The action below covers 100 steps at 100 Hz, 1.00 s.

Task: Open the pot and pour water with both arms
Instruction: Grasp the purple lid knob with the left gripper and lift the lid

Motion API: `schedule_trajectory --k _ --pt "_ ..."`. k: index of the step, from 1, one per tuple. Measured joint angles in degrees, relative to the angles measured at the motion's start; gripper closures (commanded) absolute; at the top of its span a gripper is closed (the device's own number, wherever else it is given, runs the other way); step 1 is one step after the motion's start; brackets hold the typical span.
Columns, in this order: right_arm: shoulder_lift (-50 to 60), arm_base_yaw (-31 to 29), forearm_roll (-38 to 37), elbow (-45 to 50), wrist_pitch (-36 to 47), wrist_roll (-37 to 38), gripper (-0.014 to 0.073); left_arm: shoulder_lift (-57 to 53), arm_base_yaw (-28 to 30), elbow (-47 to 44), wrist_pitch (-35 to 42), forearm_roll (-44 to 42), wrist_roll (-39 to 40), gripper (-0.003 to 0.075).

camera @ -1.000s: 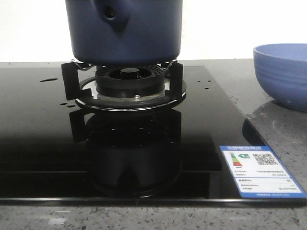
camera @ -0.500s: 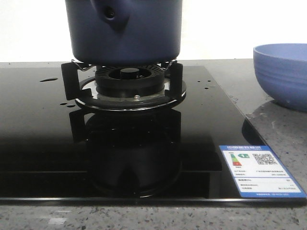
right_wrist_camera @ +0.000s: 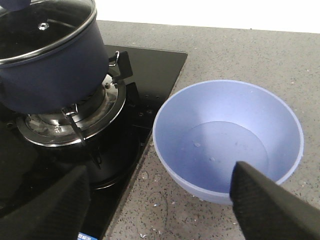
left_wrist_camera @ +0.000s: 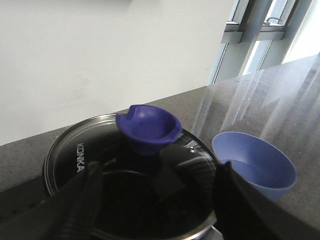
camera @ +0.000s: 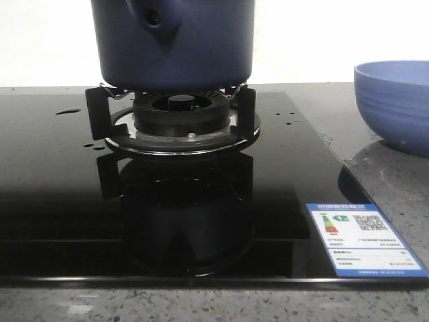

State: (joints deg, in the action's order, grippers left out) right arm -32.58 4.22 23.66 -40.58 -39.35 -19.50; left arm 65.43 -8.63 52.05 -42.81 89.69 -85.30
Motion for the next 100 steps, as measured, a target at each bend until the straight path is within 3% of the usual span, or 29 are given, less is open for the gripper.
schedule_trajectory --k 32,100 --pt "0.0 0.0 0.0 0.0 -0.1 0.0 0.0067 11.2 -5.5 7.3 0.1 0.0 -10.5 0.029" --pt "0.0 0.0 0.0 0.0 -0.9 0.0 0.0067 21.5 -10.1 15.2 5.7 0.6 -12.0 0.0288"
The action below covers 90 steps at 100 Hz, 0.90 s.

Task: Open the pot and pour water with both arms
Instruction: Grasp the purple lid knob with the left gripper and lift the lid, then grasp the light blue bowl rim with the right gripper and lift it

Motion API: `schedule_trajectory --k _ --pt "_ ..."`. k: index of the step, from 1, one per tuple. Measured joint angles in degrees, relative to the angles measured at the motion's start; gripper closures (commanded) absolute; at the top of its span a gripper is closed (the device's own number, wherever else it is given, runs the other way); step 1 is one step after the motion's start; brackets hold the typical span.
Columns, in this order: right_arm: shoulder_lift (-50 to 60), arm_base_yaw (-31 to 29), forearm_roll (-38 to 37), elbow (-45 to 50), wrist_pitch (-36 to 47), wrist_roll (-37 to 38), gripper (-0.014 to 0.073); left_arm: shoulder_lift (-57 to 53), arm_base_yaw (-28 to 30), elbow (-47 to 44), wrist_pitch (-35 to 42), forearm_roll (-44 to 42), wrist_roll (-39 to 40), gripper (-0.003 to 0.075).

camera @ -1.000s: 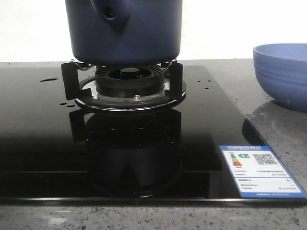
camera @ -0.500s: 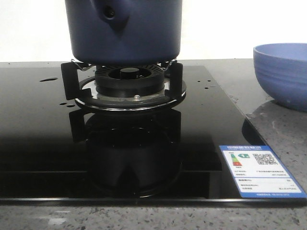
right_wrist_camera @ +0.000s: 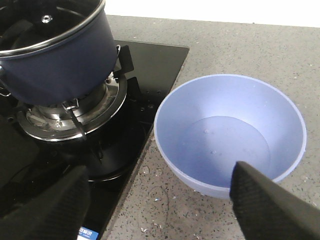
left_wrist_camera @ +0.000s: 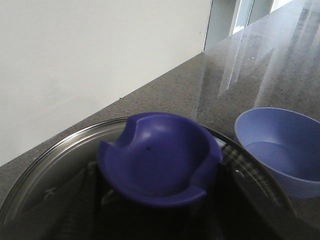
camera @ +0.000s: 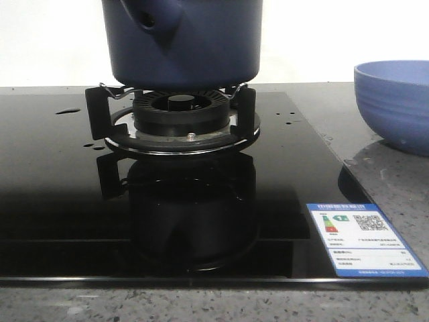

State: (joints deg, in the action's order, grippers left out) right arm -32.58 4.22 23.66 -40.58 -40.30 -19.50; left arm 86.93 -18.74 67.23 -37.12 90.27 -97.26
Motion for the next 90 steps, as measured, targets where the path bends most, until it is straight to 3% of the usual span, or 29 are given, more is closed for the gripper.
schedule_trajectory --k 32,54,90 --pt "0.0 0.0 0.0 0.0 -0.1 0.0 0.0067 2.9 -1.9 2.8 -0.3 1.0 -1.4 0.0294" --pt "0.0 0.0 0.0 0.0 -0.3 -0.1 0.0067 3.3 -1.9 3.2 -0.6 1.5 -1.4 0.0373" --pt "0.0 0.0 0.0 0.0 -0.4 -0.1 0.0067 2.6 -1.2 3.2 -0.8 1.5 -1.4 0.0372"
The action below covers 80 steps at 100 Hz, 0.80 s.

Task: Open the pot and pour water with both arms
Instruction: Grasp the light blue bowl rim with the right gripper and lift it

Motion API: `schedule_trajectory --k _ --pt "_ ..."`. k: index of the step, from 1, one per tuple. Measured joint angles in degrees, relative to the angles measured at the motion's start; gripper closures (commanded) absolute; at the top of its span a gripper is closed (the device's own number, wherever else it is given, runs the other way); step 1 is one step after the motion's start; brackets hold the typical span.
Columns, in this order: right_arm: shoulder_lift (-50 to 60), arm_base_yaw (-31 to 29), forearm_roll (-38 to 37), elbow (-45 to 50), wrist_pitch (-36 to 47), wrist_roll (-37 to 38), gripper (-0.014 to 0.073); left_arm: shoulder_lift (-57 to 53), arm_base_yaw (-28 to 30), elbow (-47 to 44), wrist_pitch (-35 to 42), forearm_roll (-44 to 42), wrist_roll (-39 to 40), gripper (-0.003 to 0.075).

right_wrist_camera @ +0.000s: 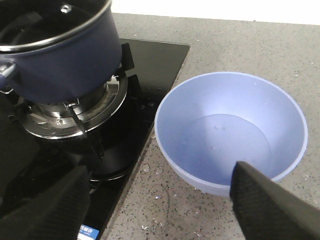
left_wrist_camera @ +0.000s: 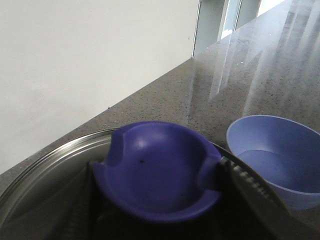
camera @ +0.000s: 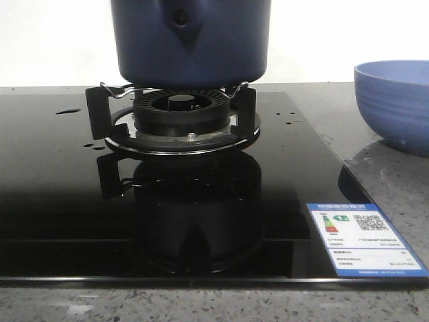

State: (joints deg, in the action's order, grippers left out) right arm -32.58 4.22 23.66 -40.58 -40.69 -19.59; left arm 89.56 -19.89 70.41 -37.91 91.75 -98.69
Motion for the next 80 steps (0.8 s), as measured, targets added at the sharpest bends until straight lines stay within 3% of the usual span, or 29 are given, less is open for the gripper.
schedule_trajectory --k 40,61,80 --pt "-2.1 0.0 0.0 -0.4 -0.1 0.0 0.0067 -7.0 7.6 0.0 0.6 0.0 0.0 0.0372" --pt "-10.1 -0.4 -0.4 -5.0 -0.5 1.1 0.0067 -11.5 13.3 0.0 -1.0 -0.4 2.1 0.0372" --pt "-20.4 -4.4 -2.1 -13.8 -3.3 2.4 0.0067 -14.0 20.1 0.0 -3.8 -4.9 8.2 0.0372"
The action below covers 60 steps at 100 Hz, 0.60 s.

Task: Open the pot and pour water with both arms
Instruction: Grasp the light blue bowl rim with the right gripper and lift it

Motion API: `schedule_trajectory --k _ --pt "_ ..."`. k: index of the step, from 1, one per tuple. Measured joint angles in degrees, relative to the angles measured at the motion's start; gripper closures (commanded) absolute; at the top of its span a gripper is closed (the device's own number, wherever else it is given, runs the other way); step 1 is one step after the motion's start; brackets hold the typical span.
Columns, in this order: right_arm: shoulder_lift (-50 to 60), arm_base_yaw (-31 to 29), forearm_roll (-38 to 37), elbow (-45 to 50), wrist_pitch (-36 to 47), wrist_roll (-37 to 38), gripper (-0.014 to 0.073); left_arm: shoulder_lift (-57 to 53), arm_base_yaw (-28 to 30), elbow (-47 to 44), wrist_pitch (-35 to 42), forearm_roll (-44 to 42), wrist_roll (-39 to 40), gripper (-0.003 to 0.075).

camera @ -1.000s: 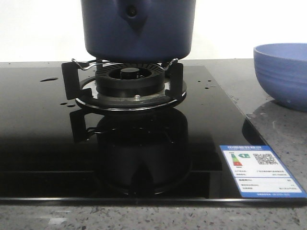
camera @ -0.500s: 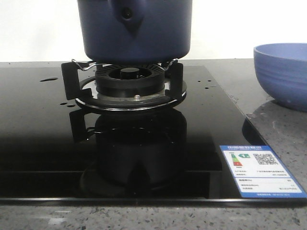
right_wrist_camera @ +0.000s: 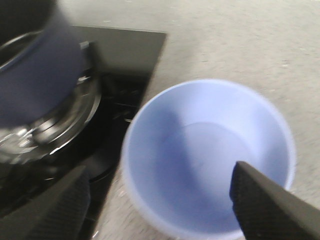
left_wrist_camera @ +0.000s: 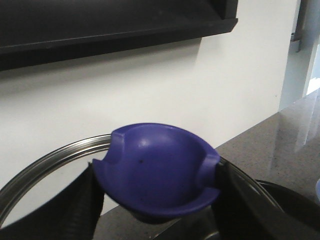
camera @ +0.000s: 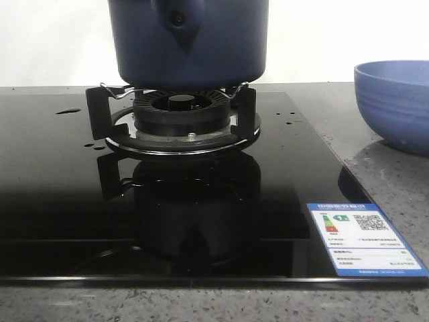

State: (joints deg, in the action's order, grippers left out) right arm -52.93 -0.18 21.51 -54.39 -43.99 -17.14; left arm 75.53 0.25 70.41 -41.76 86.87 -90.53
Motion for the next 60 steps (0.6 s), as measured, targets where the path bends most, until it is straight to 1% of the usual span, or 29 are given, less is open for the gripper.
schedule_trajectory --k 18,33,53,60 --pt "-9.9 -5.9 -0.2 -7.9 -5.7 2.4 0.0067 -0.6 5.6 0.0 -3.1 -2.0 4.3 0.0372" --pt "-17.9 -10.4 -0.7 -11.9 -10.3 3.0 0.0067 -0.6 7.7 0.0 -3.3 -3.1 5.5 0.0372" --pt "-24.7 -12.0 -4.1 -13.0 -13.6 3.2 0.0068 -0.6 7.9 0.0 -3.2 -3.6 5.7 0.0372" --pt "-26.7 -12.1 -4.6 -13.0 -14.2 3.2 0.0097 -0.6 7.9 0.0 -3.2 -3.6 5.7 0.0372"
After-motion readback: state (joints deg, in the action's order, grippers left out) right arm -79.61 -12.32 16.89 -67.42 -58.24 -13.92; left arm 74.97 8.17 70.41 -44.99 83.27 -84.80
